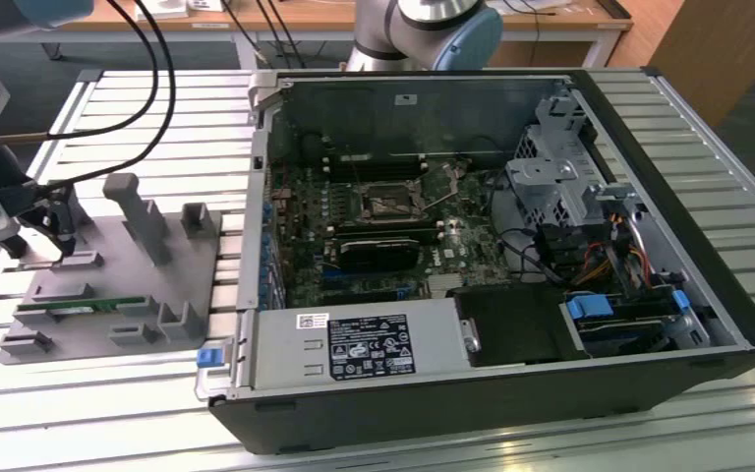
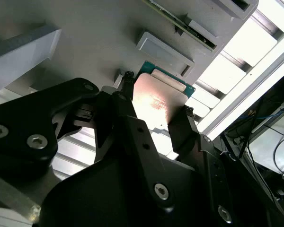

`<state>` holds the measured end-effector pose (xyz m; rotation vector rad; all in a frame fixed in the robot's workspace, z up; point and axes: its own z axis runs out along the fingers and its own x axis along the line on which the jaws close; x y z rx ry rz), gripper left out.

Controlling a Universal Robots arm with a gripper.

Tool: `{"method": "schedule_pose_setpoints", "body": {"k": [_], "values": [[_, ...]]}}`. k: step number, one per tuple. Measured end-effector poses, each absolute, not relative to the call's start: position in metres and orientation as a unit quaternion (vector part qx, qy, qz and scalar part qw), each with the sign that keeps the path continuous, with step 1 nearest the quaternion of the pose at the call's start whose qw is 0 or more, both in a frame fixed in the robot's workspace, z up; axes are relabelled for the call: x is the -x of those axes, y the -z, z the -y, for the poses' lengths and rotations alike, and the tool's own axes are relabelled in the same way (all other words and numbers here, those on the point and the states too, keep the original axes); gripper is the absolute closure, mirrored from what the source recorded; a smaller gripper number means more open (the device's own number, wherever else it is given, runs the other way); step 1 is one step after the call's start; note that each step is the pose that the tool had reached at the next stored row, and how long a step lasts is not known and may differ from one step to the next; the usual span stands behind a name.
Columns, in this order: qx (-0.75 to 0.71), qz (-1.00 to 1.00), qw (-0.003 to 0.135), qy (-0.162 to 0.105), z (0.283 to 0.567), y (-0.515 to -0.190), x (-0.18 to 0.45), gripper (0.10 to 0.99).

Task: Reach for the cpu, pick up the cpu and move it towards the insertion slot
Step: 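Pick up the cpu and move it towards the insertion slot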

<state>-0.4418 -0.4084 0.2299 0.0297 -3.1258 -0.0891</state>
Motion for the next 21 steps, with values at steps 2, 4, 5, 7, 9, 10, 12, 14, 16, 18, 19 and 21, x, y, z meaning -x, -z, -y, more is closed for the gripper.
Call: {"method": "schedule_pose_setpoints", "body": {"k": [2,4,5,7,9,10,12,14,16,18,19,21], "values": [[-0.009,1.000,0.007,0.028,0.408,-0.231,0.442,0.545],[-0.009,1.000,0.007,0.028,0.408,-0.233,0.442,0.545],[-0.009,1.000,0.007,0.028,0.408,-0.234,0.442,0.545],[-0.009,1.000,0.007,0.028,0.408,-0.238,0.442,0.545],[-0.009,1.000,0.007,0.028,0.408,-0.242,0.442,0.545],[-0.009,1.000,0.007,0.028,0.408,-0.244,0.442,0.545],[-0.009,1.000,0.007,0.028,0.408,-0.248,0.442,0.545],[-0.009,1.000,0.007,0.028,0.408,-0.251,0.442,0.545],[-0.009,1.000,0.007,0.028,0.408,-0.255,0.442,0.545],[-0.009,1.000,0.007,0.028,0.408,-0.259,0.442,0.545],[-0.009,1.000,0.007,0.028,0.408,-0.260,0.442,0.545],[-0.009,1.000,0.007,0.028,0.408,-0.262,0.442,0.545]]}}
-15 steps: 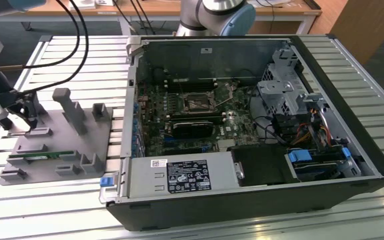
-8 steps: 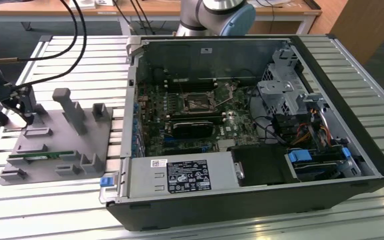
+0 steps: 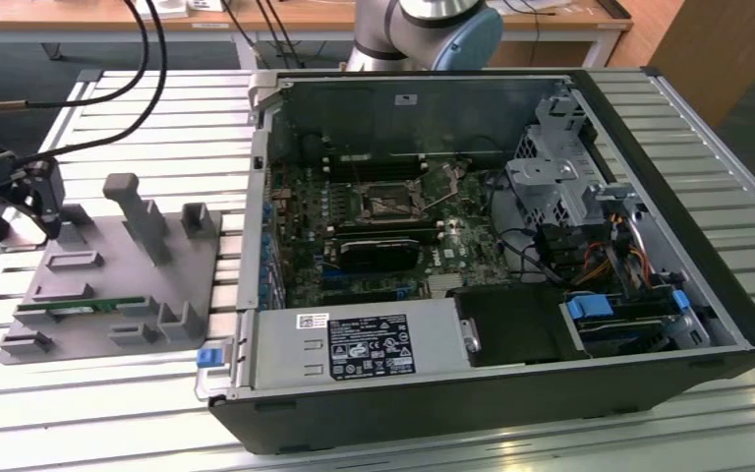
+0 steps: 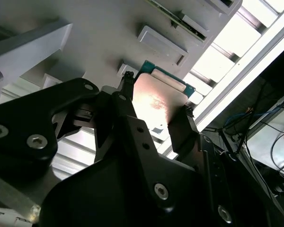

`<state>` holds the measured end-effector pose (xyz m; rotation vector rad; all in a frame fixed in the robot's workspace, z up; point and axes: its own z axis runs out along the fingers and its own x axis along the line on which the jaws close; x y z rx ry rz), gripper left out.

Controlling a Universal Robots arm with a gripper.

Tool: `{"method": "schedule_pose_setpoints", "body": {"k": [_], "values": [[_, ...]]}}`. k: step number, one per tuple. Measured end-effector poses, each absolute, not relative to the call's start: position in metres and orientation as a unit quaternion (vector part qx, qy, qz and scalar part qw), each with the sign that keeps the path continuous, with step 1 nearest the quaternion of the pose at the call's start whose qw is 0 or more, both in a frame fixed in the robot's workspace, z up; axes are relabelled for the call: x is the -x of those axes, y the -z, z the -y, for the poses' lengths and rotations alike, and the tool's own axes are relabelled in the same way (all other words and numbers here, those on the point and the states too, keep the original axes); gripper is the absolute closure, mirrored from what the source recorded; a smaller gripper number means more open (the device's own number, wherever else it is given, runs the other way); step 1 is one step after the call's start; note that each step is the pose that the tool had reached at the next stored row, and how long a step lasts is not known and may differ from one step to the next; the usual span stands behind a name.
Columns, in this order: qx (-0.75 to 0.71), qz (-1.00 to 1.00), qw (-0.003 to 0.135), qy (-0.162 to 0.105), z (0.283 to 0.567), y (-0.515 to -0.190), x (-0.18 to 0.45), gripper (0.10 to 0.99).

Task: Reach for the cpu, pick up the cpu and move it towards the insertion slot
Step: 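Pick up the cpu and move it towards the insertion slot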

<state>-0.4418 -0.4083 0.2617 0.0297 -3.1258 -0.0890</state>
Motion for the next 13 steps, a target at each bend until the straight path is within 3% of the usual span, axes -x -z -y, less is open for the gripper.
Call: {"method": "schedule_pose_setpoints", "body": {"k": [13], "values": [[-0.009,1.000,0.007,0.028,0.408,-0.273,0.442,0.545]]}}
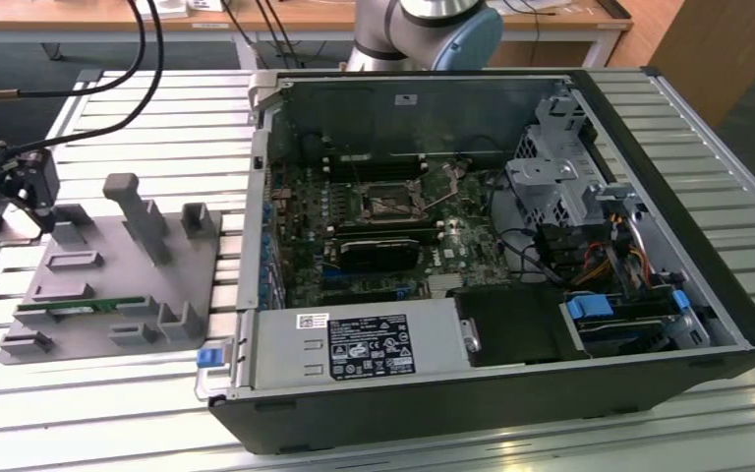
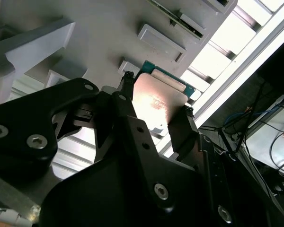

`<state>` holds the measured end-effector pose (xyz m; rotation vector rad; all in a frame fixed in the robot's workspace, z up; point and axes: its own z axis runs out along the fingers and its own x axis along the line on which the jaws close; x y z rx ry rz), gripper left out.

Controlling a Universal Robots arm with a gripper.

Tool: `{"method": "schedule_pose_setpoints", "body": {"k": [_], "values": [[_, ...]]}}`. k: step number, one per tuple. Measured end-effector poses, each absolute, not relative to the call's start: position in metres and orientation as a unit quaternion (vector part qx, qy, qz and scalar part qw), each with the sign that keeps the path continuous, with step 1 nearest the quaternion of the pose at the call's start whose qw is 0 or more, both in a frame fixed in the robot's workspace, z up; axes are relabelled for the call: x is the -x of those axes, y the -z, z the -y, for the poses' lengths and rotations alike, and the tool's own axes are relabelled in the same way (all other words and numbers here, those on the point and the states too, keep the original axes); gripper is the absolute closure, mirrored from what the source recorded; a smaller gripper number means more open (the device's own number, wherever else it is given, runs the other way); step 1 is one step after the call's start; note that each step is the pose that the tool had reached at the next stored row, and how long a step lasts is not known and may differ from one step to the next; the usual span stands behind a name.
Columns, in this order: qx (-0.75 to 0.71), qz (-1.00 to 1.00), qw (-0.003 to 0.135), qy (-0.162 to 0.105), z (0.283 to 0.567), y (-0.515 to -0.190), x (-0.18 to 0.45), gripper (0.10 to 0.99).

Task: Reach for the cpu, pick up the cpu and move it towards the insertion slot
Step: 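Pick up the cpu and move it towards the insertion slot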

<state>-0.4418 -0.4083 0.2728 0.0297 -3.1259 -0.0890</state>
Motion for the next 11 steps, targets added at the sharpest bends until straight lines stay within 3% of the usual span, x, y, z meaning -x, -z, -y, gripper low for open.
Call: {"method": "schedule_pose_setpoints", "body": {"k": [11], "values": [[-0.009,1.000,0.007,0.028,0.4082,-0.2810,0.4418,0.545]]}}
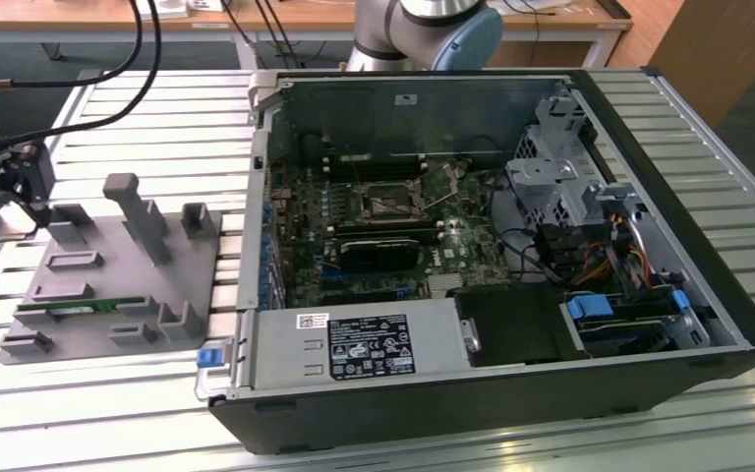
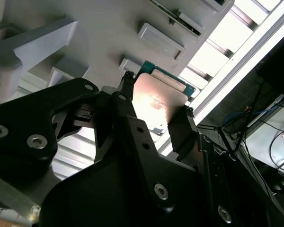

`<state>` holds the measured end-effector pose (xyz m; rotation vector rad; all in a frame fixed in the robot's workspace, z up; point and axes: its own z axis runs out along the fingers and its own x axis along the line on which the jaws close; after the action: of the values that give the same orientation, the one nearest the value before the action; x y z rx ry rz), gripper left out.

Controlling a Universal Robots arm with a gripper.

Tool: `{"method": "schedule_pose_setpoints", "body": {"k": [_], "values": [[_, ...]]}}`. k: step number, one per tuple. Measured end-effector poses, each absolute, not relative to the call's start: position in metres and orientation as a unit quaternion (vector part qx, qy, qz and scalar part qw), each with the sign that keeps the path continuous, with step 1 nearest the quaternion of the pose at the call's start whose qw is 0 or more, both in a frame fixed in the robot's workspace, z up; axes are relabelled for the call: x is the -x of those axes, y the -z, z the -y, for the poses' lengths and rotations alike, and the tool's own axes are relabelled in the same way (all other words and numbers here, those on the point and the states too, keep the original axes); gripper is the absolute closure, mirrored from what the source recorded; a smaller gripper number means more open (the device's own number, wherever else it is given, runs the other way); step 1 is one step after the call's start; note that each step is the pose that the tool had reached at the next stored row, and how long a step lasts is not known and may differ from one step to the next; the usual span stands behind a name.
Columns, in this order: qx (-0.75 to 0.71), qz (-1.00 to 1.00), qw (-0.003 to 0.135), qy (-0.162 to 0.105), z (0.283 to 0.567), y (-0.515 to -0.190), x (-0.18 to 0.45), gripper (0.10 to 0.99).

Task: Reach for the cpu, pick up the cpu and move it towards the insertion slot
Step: 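Pick up the cpu and move it towards the insertion slot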

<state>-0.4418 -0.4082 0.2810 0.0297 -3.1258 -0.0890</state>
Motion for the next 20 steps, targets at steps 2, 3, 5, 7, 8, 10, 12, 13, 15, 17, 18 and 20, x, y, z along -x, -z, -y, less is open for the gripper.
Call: {"method": "schedule_pose_setpoints", "body": {"k": [2,3,5,7,8,10,12,13,15,17,18,20], "values": [[-0.009,1.000,0.007,0.028,0.408,-0.283,0.442,0.545],[-0.010,1.000,0.007,0.028,0.408,-0.283,0.442,0.545],[-0.010,1.000,0.007,0.029,0.408,-0.285,0.442,0.545],[-0.010,1.000,0.007,0.028,0.408,-0.287,0.442,0.545],[-0.009,1.000,0.007,0.028,0.408,-0.288,0.442,0.545],[-0.009,1.000,0.007,0.028,0.408,-0.290,0.442,0.545],[-0.009,1.000,0.007,0.028,0.408,-0.292,0.442,0.545],[-0.009,1.000,0.007,0.028,0.408,-0.293,0.442,0.545],[-0.009,1.000,0.007,0.028,0.408,-0.295,0.442,0.545],[-0.009,1.000,0.007,0.028,0.408,-0.297,0.442,0.545],[-0.010,1.000,0.007,0.028,0.408,-0.298,0.442,0.545],[-0.009,1.000,0.007,0.028,0.408,-0.300,0.442,0.545]]}}
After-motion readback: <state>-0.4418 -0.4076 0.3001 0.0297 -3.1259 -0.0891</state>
